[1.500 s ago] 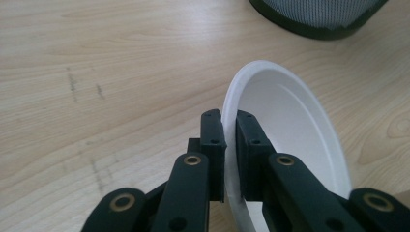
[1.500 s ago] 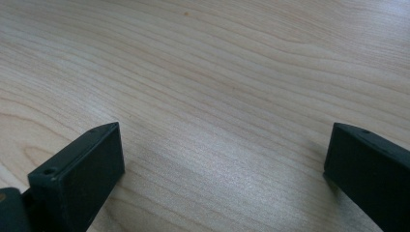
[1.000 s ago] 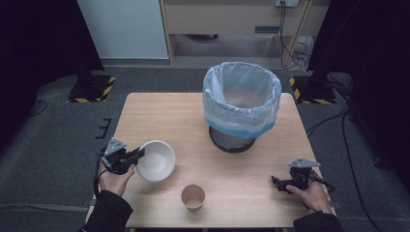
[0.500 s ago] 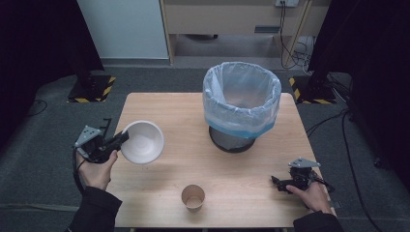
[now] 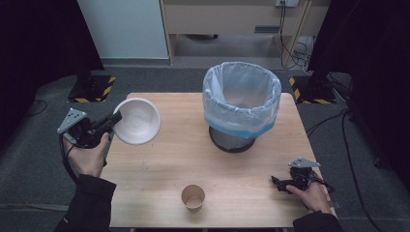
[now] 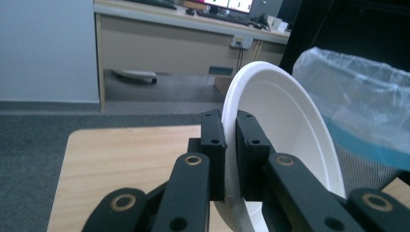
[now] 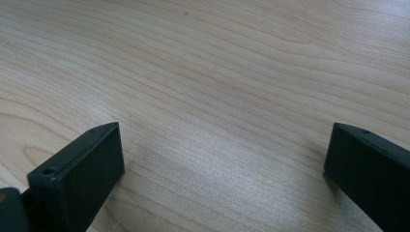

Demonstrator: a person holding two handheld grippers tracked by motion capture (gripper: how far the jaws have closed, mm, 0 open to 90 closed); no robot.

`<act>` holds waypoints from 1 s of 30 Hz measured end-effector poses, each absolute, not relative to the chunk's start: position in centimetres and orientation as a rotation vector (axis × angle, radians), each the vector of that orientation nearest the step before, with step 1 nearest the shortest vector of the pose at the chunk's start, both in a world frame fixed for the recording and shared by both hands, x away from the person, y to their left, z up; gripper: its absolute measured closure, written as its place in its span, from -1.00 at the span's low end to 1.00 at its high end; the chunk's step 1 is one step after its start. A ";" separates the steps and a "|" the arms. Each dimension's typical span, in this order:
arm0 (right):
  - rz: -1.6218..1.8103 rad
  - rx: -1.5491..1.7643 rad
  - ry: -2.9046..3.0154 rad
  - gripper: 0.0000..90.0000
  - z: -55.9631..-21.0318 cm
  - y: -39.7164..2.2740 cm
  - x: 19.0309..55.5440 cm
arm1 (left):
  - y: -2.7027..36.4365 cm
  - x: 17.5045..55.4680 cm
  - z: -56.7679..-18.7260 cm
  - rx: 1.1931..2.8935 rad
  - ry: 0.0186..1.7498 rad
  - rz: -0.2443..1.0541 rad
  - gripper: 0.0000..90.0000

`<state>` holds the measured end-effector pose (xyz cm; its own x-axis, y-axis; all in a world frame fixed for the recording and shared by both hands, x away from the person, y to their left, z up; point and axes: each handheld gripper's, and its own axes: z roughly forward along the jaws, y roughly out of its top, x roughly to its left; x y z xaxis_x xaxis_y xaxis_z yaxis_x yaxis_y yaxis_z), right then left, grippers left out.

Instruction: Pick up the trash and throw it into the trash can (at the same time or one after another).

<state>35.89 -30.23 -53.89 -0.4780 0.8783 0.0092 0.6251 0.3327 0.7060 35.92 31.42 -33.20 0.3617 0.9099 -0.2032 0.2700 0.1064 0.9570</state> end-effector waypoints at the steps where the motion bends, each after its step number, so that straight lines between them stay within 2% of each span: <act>1: 0.928 1.330 2.229 -0.98 -53.9 -30.2 35.9 | 31.2 36.0 -32.8 1.421 1.139 0.675 0.85; 30: 0.928 1.331 2.229 -0.98 -53.9 -30.2 35.9 | 25.3 38.2 -24.2 1.363 0.936 0.730 0.85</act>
<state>35.89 -30.23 -53.89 -0.4777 0.8785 0.0101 0.6258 0.3322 0.7057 38.21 25.33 -24.19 0.4681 0.8745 -0.1273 0.0894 0.0964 0.9913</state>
